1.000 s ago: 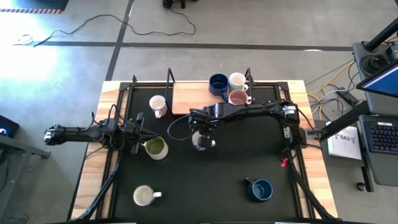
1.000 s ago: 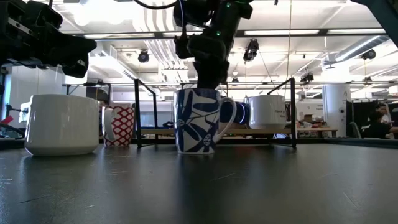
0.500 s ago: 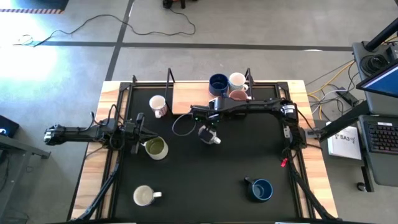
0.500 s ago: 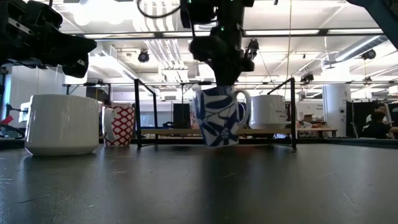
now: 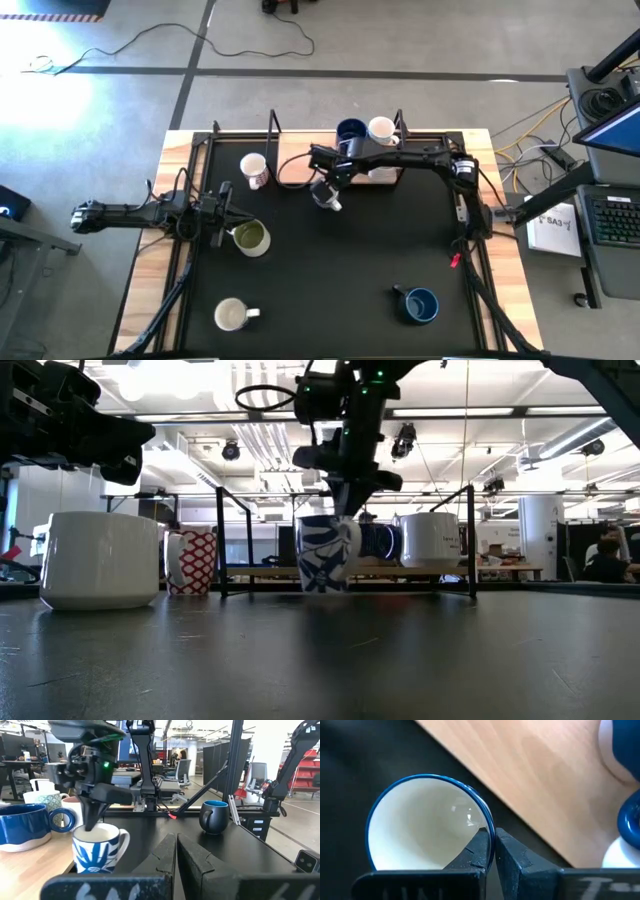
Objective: Place coffee mugs
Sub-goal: Put the right blue mug on the shelf aligned with the other dark blue mug
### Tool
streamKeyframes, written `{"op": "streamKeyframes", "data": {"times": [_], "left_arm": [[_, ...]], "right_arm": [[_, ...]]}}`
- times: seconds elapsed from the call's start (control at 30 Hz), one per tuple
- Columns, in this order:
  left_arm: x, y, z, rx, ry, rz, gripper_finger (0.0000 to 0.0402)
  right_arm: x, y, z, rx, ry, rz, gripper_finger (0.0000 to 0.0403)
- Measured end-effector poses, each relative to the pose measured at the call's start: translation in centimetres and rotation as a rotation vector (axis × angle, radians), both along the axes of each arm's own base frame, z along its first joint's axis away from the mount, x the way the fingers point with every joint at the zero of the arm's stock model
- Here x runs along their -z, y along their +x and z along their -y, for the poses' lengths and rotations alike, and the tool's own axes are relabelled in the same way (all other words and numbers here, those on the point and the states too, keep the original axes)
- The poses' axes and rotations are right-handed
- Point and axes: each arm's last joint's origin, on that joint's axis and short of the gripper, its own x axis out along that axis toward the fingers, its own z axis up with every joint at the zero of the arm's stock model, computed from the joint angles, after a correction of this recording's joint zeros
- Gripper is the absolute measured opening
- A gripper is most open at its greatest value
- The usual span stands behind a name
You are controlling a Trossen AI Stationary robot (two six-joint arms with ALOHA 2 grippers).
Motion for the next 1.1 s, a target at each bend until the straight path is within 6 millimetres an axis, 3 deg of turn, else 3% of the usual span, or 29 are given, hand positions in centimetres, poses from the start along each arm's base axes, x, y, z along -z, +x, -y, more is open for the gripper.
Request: {"op": "streamKeyframes", "data": {"times": [0.5, 0.8, 1.1], "left_arm": [[0.0, 0.0, 0.0, -0.001, 0.000, -0.001, 0.0000], [0.0, 0.0, 0.0, 0.000, 0.000, 0.000, 0.0000], [0.0, 0.0, 0.0, 0.000, 0.000, 0.000, 0.0000]], "right_arm": [[0.7, 0.0, 0.1, -0.058, -0.014, -0.013, 0.0017], [0.5, -0.2, 0.1, -0.079, -0.017, -0.029, 0.0094], [-2.6, -1.1, -0.3, -0.090, -0.001, -0.097, 0.0133]]}}
